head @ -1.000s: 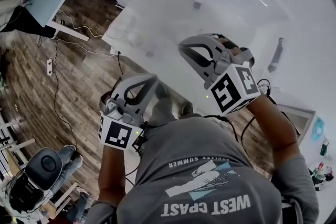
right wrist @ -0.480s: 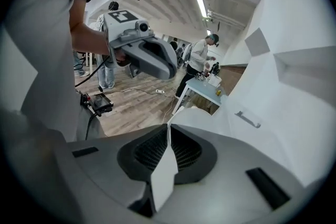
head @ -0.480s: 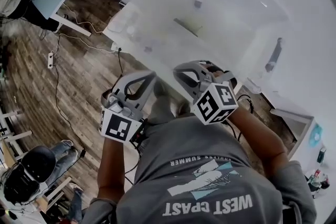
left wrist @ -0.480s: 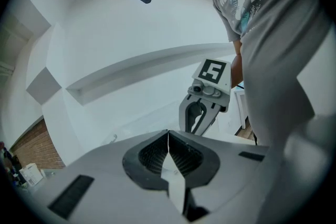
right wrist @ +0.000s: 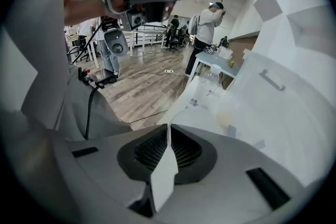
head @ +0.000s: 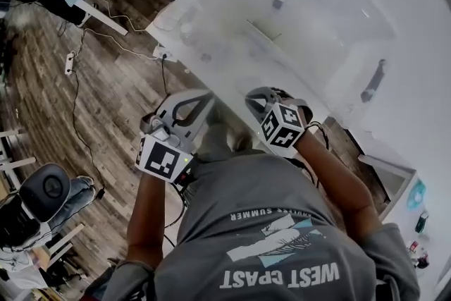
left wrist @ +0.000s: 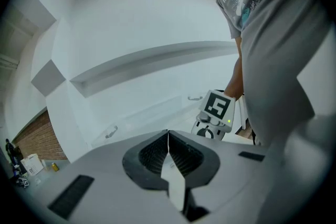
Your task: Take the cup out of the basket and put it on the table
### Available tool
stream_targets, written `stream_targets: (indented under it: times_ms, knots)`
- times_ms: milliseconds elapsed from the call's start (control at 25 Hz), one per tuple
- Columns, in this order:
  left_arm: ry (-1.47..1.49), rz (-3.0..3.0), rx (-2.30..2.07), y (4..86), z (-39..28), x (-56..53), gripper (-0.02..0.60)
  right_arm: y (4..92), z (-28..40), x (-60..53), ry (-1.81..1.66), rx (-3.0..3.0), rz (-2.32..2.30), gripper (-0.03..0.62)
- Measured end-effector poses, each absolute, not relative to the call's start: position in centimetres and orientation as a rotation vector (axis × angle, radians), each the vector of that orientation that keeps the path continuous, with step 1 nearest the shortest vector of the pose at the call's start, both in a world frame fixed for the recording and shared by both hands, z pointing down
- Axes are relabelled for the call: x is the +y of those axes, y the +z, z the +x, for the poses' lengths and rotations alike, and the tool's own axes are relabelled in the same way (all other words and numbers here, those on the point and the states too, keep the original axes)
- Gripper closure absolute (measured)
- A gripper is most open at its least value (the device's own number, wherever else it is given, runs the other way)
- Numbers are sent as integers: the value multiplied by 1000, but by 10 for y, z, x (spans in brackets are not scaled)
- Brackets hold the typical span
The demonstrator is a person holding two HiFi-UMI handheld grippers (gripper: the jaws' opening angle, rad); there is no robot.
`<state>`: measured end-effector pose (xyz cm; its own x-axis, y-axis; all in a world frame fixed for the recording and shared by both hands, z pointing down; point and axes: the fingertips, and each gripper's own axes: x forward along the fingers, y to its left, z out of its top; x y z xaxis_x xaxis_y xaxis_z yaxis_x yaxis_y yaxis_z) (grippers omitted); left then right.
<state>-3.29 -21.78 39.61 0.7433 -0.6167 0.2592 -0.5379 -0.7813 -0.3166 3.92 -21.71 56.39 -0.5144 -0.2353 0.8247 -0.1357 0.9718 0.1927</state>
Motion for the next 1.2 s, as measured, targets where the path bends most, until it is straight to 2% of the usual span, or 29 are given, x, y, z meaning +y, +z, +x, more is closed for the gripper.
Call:
stream_targets:
  times_ms: [320, 680, 960, 1200]
  knots:
    - [-520, -2734, 931, 405, -38, -215, 566, 629, 51, -217, -30, -1980, 200, 562]
    - [-521, -2742, 940, 410, -43, -214, 566, 652, 53, -223, 44, -1909, 200, 560]
    - [-523, -2739, 958, 410, -47, -212, 566, 644, 53, -227, 63, -1948, 228, 545]
    - [-521, -2729, 954, 406, -45, -209, 566, 599, 44, -235, -2, -2084, 363, 515]
